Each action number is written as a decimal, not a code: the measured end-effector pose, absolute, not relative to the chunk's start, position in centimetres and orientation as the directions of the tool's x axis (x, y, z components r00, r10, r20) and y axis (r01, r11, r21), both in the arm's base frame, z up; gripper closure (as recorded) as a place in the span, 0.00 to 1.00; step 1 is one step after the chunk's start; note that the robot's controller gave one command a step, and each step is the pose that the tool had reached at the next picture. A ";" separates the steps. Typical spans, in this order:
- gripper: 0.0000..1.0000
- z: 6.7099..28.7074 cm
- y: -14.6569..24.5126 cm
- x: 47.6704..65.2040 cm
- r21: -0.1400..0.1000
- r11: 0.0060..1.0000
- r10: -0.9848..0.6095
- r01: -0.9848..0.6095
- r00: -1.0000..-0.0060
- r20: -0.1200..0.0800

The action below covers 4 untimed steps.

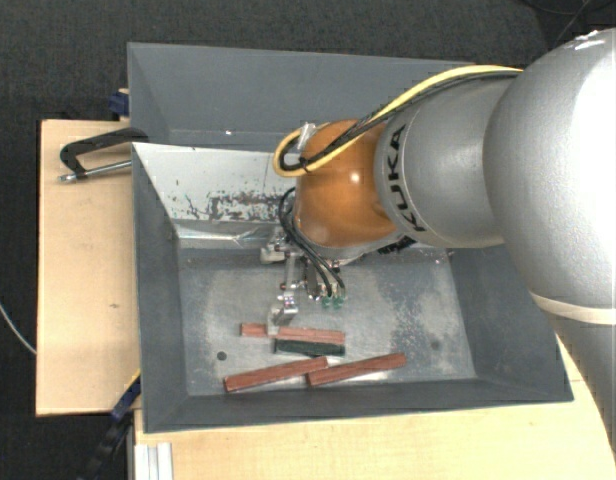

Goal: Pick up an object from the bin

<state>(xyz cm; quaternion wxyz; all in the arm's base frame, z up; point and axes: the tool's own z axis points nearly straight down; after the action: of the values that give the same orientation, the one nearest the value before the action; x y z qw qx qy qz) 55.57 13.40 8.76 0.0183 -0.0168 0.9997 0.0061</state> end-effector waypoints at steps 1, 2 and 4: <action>1.00 8.9 13.7 54.5 0.005 0.999 -0.041 -0.041 -0.999 0.014; 0.00 8.3 13.4 54.7 0.003 0.999 -0.037 -0.037 -0.999 -0.005; 1.00 8.1 13.3 54.5 0.002 0.999 -0.036 -0.036 -0.999 -0.001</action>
Offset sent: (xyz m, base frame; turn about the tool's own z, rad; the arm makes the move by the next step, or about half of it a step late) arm 0.0000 0.0000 0.0000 0.0000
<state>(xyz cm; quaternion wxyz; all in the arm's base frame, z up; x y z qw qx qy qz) 54.55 13.31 8.12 0.0007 -0.0181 0.9998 0.0010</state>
